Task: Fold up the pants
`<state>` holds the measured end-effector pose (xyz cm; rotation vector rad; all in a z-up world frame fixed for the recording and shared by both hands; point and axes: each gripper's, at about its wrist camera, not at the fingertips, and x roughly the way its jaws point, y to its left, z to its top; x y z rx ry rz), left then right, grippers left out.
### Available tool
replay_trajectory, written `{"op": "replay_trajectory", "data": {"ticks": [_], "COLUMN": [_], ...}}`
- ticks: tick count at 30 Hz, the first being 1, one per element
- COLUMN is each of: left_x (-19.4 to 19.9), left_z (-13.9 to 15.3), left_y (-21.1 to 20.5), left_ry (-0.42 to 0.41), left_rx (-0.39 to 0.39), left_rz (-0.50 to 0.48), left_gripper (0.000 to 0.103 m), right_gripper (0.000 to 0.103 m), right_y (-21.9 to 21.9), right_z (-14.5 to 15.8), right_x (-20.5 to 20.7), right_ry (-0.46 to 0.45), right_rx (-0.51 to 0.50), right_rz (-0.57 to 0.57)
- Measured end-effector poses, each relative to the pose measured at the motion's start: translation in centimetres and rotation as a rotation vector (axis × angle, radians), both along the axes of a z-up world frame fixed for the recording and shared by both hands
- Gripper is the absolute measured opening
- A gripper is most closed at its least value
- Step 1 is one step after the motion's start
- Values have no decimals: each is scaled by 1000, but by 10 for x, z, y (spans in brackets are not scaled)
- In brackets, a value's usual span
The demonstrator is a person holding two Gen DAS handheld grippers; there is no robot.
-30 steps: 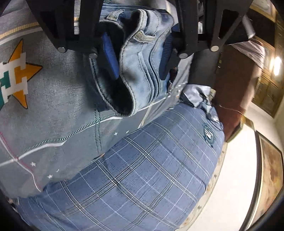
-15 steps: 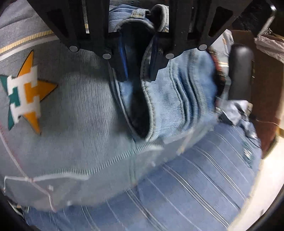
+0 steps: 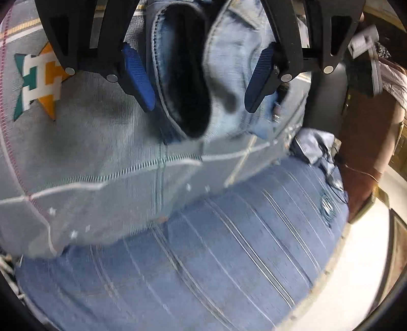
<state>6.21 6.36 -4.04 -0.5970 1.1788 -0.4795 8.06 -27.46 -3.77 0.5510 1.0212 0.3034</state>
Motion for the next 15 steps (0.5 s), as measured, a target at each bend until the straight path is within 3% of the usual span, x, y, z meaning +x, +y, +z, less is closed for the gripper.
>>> {"op": "replay_trajectory", "data": {"ticks": [2,3,7,11,15], "left_x": [2,3,0,-4,-6], "left_z": [-21,-31,-44,-46,-56], "left_y": [5,6,10,11,13], "left_ry": [63,110,169,173,212], "left_rx": [-93,-115,-182,-201,-263], "left_rz": [5,28,99,111,133], "left_gripper": [64,64,64,65,67], "right_gripper": [71,71,72,72,63], "right_y": [1,0,-1,-6,-6], "right_z": [-16,-26,-56,-59,-56], "right_x": [0,-1,-8,-8,-9], "right_ry": [61,115,256,266,257], "right_rx": [46,46,44,69,115], "right_rz": [39,39,57,52,58]}}
